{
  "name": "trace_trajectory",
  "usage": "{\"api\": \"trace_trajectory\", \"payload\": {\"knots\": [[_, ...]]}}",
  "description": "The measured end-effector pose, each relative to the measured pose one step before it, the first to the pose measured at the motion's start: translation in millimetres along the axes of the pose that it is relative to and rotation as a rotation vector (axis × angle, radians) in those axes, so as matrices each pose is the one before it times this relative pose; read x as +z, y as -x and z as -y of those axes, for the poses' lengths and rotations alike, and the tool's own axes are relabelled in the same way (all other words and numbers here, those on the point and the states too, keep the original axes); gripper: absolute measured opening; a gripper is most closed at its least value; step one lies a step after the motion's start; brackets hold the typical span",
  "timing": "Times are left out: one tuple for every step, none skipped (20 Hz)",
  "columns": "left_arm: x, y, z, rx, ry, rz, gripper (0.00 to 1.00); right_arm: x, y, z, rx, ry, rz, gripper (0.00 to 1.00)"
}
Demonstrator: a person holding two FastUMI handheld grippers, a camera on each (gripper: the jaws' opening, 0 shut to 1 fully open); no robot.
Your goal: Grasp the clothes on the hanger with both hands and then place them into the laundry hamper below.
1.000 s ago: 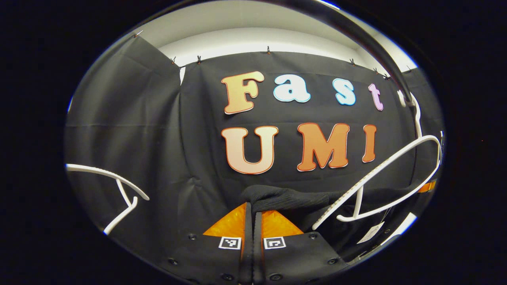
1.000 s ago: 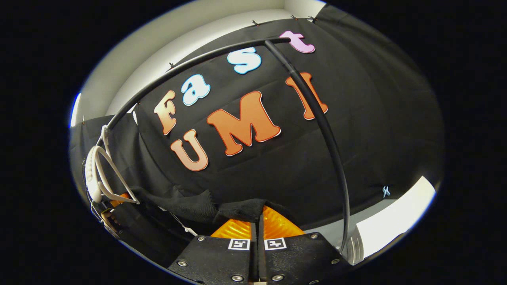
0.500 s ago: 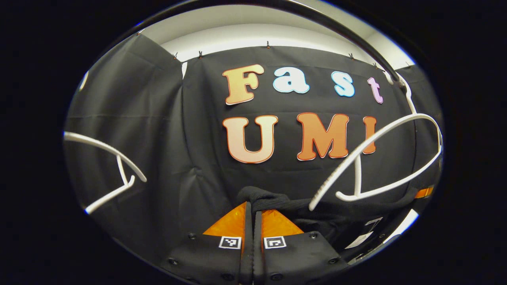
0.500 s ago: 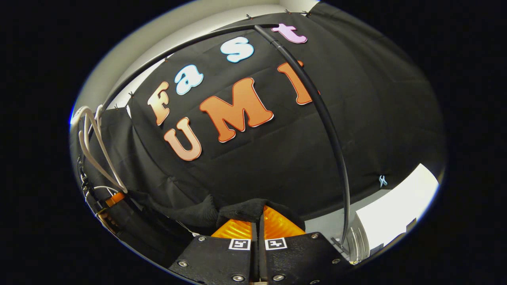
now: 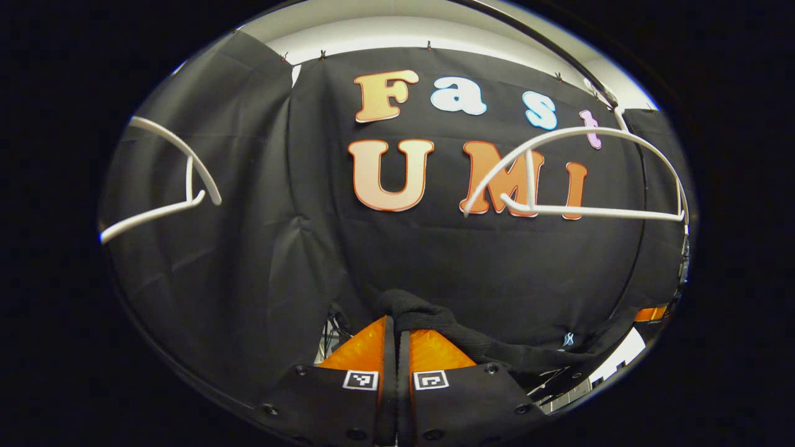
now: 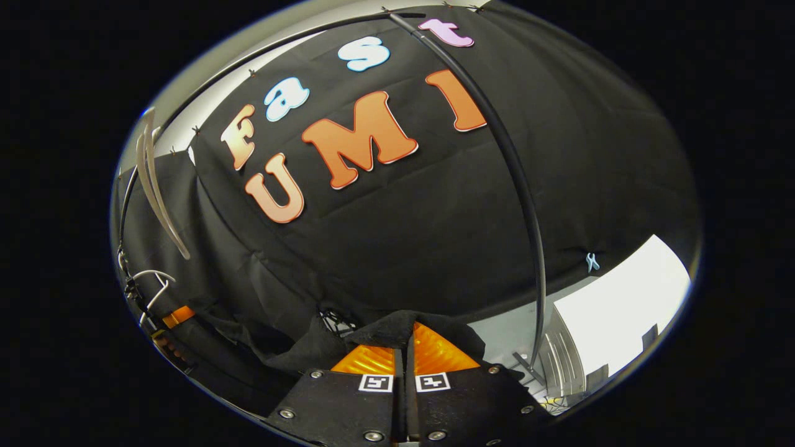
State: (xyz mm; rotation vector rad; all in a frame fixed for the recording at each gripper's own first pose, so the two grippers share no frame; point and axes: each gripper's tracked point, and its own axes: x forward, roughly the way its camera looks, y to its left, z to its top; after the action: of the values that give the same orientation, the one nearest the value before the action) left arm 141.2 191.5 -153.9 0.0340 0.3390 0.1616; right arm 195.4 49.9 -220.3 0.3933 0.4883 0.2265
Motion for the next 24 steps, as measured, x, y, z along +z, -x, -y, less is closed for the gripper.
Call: {"api": "trace_trajectory", "payload": {"knots": [[-6.65,-1.90,2.68,-0.00137,0.00161,-0.01630,0.07,-7.20,-0.28,-0.02,-0.00366,0.00409,-0.01256,0.00],[-8.69,-0.58,0.93,-0.00279,0.00028,-0.01639,0.07,-9.84,-1.66,0.67,-0.00354,0.00381,-0.01307,0.00],[-9.04,-0.18,2.00,-0.00493,-0.00033,-0.01732,0.07,-7.32,-1.59,-0.57,-0.00427,0.00540,-0.01267,0.00],[-10.15,-2.18,2.66,-0.00675,-0.00172,-0.01818,0.07,-8.22,-3.36,-0.64,-0.00544,0.00655,-0.01233,0.00],[-8.45,-2.47,3.74,-0.00723,-0.00294,-0.01831,0.07,-7.24,-0.67,-0.82,-0.00426,0.00856,-0.01290,0.00],[-8.83,-1.29,4.07,-0.00812,-0.00374,-0.01933,0.07,-8.48,-1.75,-1.99,-0.00443,0.00945,-0.01288,0.00],[-9.51,-2.87,1.46,-0.00908,-0.00294,-0.01954,0.07,-7.88,-2.59,-1.32,-0.00400,0.00931,-0.01235,0.00],[-9.63,-2.31,4.12,-0.00981,-0.00338,-0.02042,0.07,-8.14,-1.31,-0.10,-0.00463,0.00795,-0.01474,0.00],[-9.19,-0.76,4.46,-0.01086,-0.00420,-0.02356,0.07,-7.81,-2.24,-1.06,-0.00356,0.00523,-0.01320,0.00],[-9.80,-2.05,4.95,-0.01294,-0.00460,-0.02090,0.07,-7.97,-1.69,-2.22,0.00021,0.00219,-0.01457,0.00],[-13.10,-2.84,5.36,-0.01148,-0.00534,-0.02361,0.07,-8.55,-1.77,-1.86,0.00101,0.00001,-0.01512,0.00],[-10.89,-2.84,5.27,-0.01302,-0.00132,-0.02617,0.07,-9.61,-4.74,-2.46,0.00056,0.00210,-0.01752,0.00],[-10.62,-2.61,4.91,-0.01297,0.00275,-0.02159,0.07,-9.14,-3.71,-2.50,-0.00316,0.00504,-0.01578,0.00],[-9.33,-1.73,5.19,-0.01068,0.00115,-0.02123,0.07,-8.78,-4.39,-1.61,-0.00275,0.00641,-0.01794,0.00],[-8.93,-3.09,3.39,-0.01058,0.00049,-0.01859,0.07,-8.70,-2.76,-1.93,-0.00117,0.00625,-0.01803,0.00],[-11.10,-4.95,3.71,-0.00825,-0.00078,-0.02391,0.07,-9.40,-2.26,-2.14,-0.00251,0.00502,-0.01593,0.00],[-7.98,-1.58,3.65,-0.00571,-0.00162,-0.02084,0.05,-7.96,-4.12,-3.14,-0.00234,0.00597,-0.01480,0.00],[-10.10,-3.30,3.97,-0.00697,0.00049,-0.02191,0.07,-7.68,-4.50,-3.98,-0.00158,0.00535,-0.01233,0.00],[-10.53,-5.05,5.25,-0.00801,0.00556,-0.02409,0.07,-6.50,-3.61,-4.40,0.00038,0.00429,-0.01189,0.00],[-12.16,-5.18,5.26,-0.00982,0.00878,-0.02722,0.07,-7.38,-4.24,-3.72,0.00018,0.00267,-0.01288,0.00],[-11.12,-3.92,3.85,-0.01126,0.00961,-0.02375,0.07,-6.65,-3.29,-4.96,-0.00014,0.00367,-0.01465,0.00],[-8.17,-3.98,4.62,-0.00924,0.00768,-0.02357,0.07,-8.78,-3.71,-6.31,0.00001,0.00610,-0.01694,0.00],[-6.73,-4.46,4.86,-0.00814,0.00242,-0.01912,0.07,-8.24,-4.06,-5.35,-0.00034,0.00989,-0.01533,0.00],[-4.84,-3.11,4.65,-0.00521,-0.00252,-0.01535,0.07,-7.82,-4.20,-4.42,-0.00183,0.01053,-0.01401,0.01]]}}
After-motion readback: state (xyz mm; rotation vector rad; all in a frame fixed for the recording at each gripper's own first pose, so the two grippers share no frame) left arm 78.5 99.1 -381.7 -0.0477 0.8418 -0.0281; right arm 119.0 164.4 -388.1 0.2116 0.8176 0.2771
